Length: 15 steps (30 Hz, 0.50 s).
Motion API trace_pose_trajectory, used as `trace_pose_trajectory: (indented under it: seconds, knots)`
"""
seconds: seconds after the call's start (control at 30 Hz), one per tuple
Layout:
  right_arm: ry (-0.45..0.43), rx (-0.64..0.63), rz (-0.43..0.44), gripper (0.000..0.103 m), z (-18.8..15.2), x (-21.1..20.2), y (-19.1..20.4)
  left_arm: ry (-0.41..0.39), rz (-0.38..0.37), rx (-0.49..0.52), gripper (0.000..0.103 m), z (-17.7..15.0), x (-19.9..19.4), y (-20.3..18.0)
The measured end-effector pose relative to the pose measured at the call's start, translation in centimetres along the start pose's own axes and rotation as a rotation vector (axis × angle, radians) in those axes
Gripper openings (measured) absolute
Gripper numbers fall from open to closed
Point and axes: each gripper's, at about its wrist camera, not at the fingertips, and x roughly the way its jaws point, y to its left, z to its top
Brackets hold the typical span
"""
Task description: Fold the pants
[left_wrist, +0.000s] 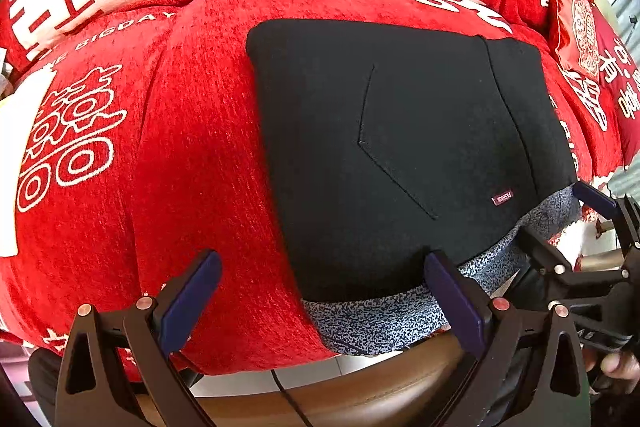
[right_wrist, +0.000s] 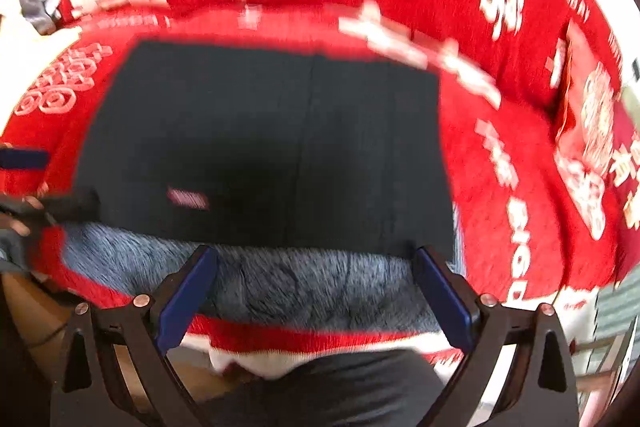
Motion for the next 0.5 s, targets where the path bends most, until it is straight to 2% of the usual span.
trace_pose_trajectory:
  seconds: [0.13, 0.23, 0.3, 0.43, 0.5]
  knots:
    - [-0.055, 0.114, 0.101, 0.1, 0.1, -1.5, -3.6, -0.003, -0.023, -0.001, 0.102, 0.4, 0.2, -0.3]
    - [-0.065, 0.201, 0.141, 0.1, 1.0, -1.0, -6.2, 0.0, -0.048, -0.017, 0.102, 1.0, 0.7, -0.3]
    - [-0.051, 0.231, 0.17, 0.101, 1.8, 0.2, -7.1, 0.008, -0.075, -0.034, 0.102, 1.6, 1.2, -0.2]
    - [0.041, 0.241, 0.259, 0.102, 3.5, 5.1, -7.7, 0.035, -0.139, -0.056, 0.102, 2.6, 2.7, -0.3]
    - [0.034, 0.285, 0.332, 0.103, 3.5, 6.4, -8.4, 0.036, -0.15, -0.088, 0.102, 3.2, 3.3, -0.2]
